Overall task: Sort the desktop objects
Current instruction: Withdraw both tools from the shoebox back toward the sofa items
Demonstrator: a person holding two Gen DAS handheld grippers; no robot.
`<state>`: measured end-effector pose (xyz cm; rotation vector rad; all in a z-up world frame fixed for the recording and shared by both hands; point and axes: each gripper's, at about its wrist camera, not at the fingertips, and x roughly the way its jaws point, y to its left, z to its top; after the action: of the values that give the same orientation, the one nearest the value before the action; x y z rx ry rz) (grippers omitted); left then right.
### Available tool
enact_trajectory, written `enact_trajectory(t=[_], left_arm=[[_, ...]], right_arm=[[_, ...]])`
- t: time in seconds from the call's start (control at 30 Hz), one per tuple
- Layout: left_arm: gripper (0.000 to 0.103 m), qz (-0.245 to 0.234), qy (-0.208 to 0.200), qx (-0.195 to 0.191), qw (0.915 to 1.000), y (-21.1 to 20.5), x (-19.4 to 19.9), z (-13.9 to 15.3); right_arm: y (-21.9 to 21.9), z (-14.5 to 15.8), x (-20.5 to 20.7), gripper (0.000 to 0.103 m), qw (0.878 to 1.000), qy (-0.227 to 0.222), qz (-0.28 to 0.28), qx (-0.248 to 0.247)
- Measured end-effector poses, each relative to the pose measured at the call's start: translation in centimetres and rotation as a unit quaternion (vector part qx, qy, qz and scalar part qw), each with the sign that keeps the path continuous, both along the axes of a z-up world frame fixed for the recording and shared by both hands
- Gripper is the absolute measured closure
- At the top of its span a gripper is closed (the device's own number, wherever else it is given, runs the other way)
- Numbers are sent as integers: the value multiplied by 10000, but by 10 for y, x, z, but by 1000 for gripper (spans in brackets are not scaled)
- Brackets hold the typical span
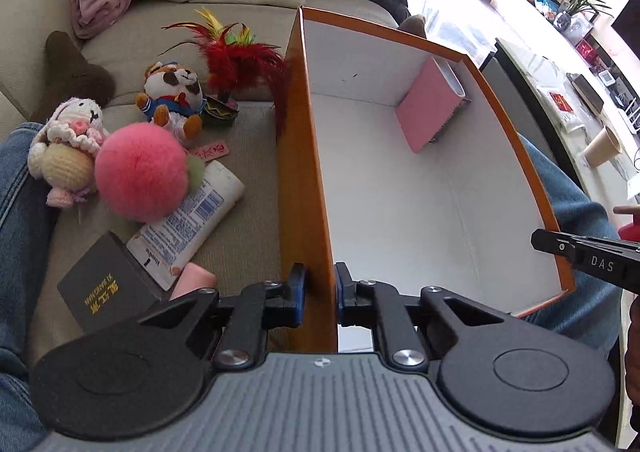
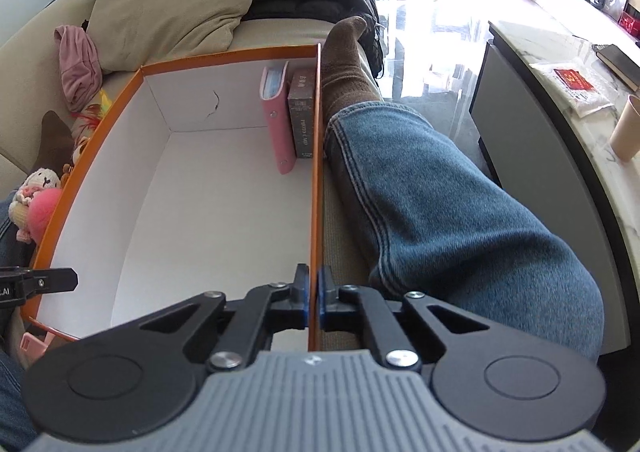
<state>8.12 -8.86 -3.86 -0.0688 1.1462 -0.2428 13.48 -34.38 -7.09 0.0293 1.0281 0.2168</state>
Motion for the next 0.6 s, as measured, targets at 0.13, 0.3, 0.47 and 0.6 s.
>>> enact_trajectory(t=[0.13, 0.3, 0.47, 0.6], left_arm=[[87, -154, -2, 47, 9999, -3, -24, 1], [86, -273, -27, 126, 9995, -6, -42, -1], [82, -296, -83, -130, 9994, 0, -41, 2], [82, -222, -223, -416, 9986, 10, -41, 11]], right_arm=[[-6, 0, -24, 99, 9999, 91, 27, -90], [-10, 1, -42, 99, 9997, 130, 88, -169], [-9, 8, -40, 92, 9991, -36, 197, -371], [1, 40, -30, 91, 9960, -749, 393, -269]])
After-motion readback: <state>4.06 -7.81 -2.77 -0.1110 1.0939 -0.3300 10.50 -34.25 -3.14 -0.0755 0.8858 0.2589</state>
